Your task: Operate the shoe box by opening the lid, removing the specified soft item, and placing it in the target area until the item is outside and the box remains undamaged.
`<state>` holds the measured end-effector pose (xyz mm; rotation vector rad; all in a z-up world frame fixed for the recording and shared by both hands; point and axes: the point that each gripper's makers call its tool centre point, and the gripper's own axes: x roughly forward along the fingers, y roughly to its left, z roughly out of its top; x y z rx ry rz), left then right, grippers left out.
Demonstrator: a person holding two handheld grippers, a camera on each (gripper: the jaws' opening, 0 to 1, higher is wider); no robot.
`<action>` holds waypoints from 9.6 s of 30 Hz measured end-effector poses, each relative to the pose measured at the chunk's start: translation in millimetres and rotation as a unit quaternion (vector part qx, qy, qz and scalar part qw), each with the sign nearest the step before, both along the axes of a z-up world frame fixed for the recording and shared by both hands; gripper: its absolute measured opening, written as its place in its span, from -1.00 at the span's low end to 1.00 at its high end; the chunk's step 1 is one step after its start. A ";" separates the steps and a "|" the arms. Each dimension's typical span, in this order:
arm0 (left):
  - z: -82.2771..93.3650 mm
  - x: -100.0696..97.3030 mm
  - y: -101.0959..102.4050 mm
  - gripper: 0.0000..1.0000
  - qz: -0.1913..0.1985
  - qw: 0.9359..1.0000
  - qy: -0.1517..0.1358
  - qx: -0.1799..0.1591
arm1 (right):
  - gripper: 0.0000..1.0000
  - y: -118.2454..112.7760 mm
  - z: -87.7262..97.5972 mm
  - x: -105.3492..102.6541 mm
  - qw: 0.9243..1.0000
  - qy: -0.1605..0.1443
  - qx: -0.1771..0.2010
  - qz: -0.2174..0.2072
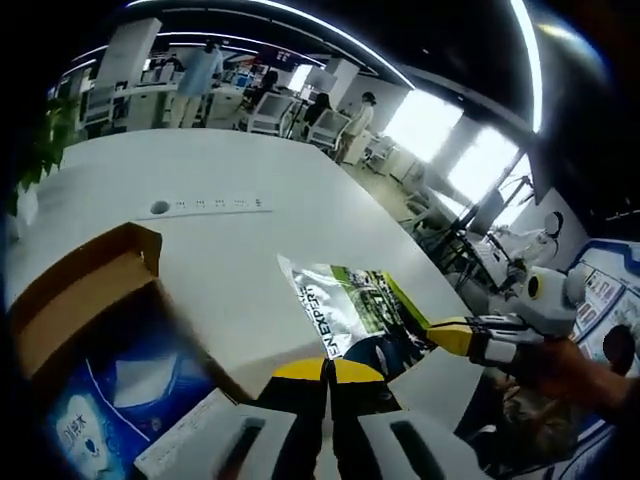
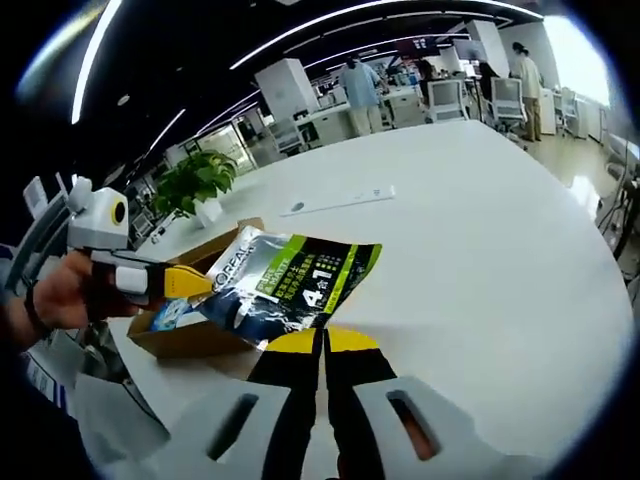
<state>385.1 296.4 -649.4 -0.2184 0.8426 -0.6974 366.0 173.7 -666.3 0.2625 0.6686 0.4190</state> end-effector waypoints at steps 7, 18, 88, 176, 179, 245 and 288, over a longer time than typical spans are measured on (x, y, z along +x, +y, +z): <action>-5.3 4.3 -11.5 -1.00 -0.007 1.000 0.004 0.003 | -1.00 -10.0 -5.8 2.6 1.000 0.004 0.000 -0.004; -18.2 9.6 -18.6 -1.00 -0.025 0.999 0.002 0.031 | -1.00 -18.3 -14.3 15.6 1.000 0.012 -0.008 0.004; -127.6 -0.8 -32.6 -0.98 -0.073 0.982 0.055 0.165 | -0.99 -39.3 -106.1 13.1 0.994 0.102 -0.023 0.009; -27.2 -19.6 268.3 -0.72 0.147 0.979 -0.030 0.135 | -0.82 220.7 -24.1 18.9 0.981 0.027 -0.047 0.184; -30.1 -26.4 285.6 -0.73 0.162 0.977 -0.025 0.136 | -0.82 235.4 -26.9 19.0 0.979 0.029 -0.046 0.195; -17.3 -70.0 342.9 -0.73 0.235 0.968 -0.024 0.090 | -0.67 338.8 -55.6 57.7 0.963 0.045 -0.041 0.263; -8.1 -57.4 341.3 -0.73 0.234 0.968 -0.031 0.089 | -0.98 343.5 -74.0 48.7 0.949 0.049 -0.096 0.295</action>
